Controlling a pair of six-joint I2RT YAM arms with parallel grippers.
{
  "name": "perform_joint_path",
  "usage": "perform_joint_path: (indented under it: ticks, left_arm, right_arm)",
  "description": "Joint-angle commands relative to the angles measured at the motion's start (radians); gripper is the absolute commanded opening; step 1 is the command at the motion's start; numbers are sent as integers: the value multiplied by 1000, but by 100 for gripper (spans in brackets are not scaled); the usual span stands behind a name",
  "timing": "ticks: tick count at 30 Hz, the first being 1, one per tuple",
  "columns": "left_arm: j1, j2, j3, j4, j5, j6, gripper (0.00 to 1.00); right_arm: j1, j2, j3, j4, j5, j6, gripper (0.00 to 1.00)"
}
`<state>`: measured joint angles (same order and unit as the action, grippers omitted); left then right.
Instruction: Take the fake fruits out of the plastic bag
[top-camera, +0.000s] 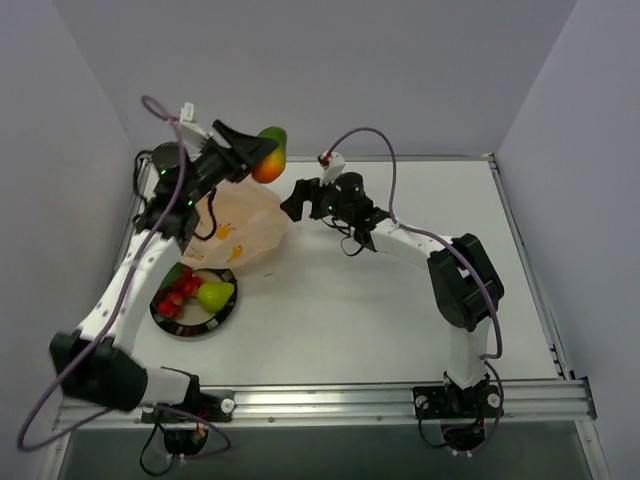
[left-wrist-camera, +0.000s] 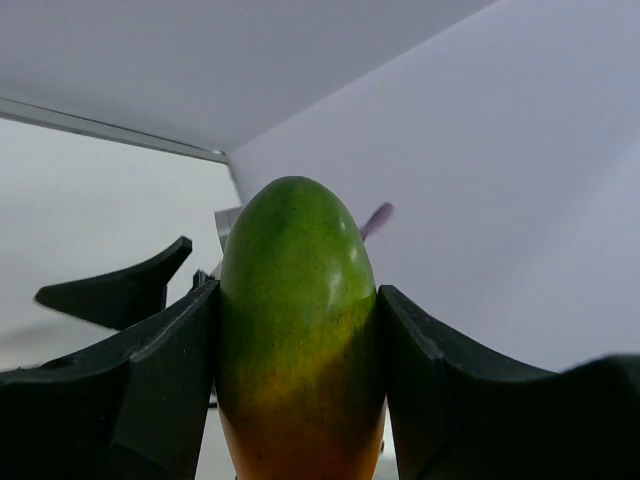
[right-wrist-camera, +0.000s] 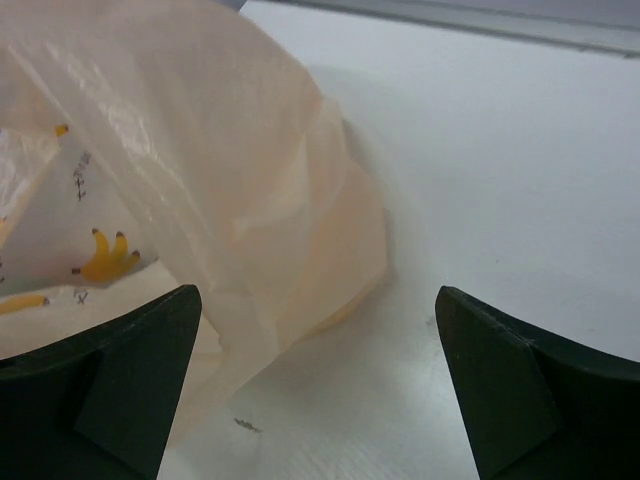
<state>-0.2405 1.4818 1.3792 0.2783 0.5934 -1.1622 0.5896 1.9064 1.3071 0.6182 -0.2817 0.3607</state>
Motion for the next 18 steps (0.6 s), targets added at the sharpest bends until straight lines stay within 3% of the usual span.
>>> perform_joint_path:
  ticks: [1, 5, 7, 9, 11, 12, 13, 15, 18]
  left_arm:
    - [21, -322, -83, -320, -177, 263, 2]
    - [33, -559, -204, -705, -444, 401, 2]
    - [32, -678, -258, -815, -528, 421, 2]
    - [32, -773, -288, -960, -654, 423, 2]
    - [32, -820, -359, -1066, -708, 382, 2]
    - [32, -862, -389, -1090, -756, 360, 2]
    - [32, -879, -420, -1106, -771, 313, 2]
    - [32, -925, -518, -1113, -779, 257, 2]
    - [30, -956, -620, -1091, -814, 184, 3]
  right_arm:
    - [29, 14, 41, -2, -207, -37, 99]
    - [39, 42, 96, -12, -263, -80, 99]
    - [41, 84, 122, -20, -245, -78, 99]
    - [42, 123, 187, -57, -212, -71, 92]
    - [44, 175, 214, -49, -153, -34, 65]
    - [44, 189, 231, -29, -127, -13, 46]
    - [42, 204, 236, -20, -67, 22, 11]
    - [44, 215, 256, -9, -25, 43, 0]
    - [44, 209, 267, -8, 39, 49, 0]
